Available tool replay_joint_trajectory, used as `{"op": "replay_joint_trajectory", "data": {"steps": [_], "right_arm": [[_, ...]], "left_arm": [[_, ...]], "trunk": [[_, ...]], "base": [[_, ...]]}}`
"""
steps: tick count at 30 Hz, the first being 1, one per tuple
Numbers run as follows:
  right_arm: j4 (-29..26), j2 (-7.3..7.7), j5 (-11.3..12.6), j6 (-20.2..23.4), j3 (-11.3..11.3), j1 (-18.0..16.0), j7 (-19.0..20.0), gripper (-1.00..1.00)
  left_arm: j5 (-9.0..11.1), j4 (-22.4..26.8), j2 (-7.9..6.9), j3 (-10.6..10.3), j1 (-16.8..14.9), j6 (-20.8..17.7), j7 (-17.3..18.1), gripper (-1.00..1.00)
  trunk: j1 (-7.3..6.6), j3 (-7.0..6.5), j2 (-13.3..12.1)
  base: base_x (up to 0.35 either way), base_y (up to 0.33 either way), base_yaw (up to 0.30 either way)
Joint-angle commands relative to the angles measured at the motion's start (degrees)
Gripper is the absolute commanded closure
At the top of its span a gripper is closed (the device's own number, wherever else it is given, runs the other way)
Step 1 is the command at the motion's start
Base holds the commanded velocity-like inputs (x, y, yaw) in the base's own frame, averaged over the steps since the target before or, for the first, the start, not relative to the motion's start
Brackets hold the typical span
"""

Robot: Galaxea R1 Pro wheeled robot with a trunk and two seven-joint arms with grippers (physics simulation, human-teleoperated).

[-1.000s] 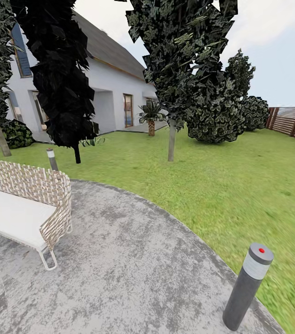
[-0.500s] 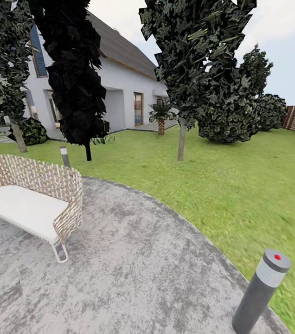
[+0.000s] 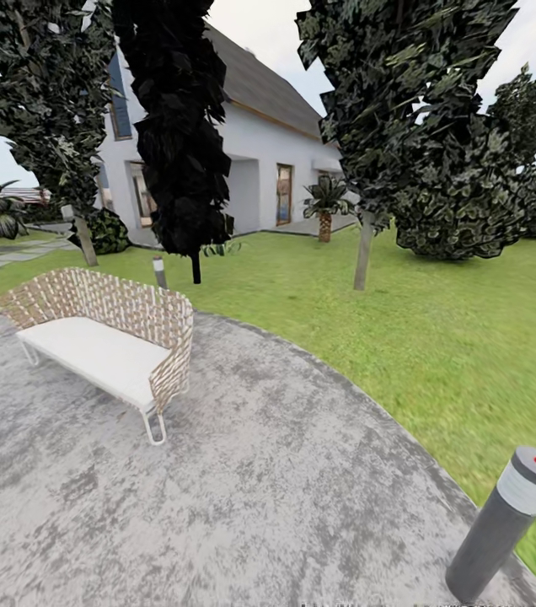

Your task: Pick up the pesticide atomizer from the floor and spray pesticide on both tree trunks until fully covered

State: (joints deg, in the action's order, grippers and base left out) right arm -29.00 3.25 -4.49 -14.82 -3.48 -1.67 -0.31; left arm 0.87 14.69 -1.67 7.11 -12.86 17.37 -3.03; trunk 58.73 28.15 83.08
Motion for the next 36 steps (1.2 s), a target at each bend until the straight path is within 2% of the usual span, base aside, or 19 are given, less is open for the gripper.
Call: {"op": "replay_joint_trajectory", "data": {"steps": [1,7,19,36], "right_arm": [[0.0,0.0,0.0,0.0,0.0,0.0,0.0,-1.0],[0.0,0.0,0.0,0.0,0.0,0.0,0.0,-1.0],[0.0,0.0,0.0,0.0,0.1,0.0,0.0,-1.0],[0.0,-0.01,-0.1,0.0,0.1,0.0,0.0,-1.0]], "left_arm": [[0.0,0.0,0.02,0.2,0.0,0.0,0.0,-1.0],[-0.3,0.0,0.17,0.5,0.0,0.1,0.1,-1.0],[-0.5,0.0,0.27,0.1,0.0,0.1,0.1,-1.0],[-0.3,0.0,0.26,0.5,0.0,0.1,0.1,-1.0]], "trunk": [[0.0,0.05,0.0],[0.0,0.35,0.0],[0.0,0.94,0.0],[3.73,4.85,6.8]], "base": [[-0.277,0.211,0.234],[-0.22,0.186,0.234],[-0.024,0.021,0.234],[0.0,0.0,0.233]]}}
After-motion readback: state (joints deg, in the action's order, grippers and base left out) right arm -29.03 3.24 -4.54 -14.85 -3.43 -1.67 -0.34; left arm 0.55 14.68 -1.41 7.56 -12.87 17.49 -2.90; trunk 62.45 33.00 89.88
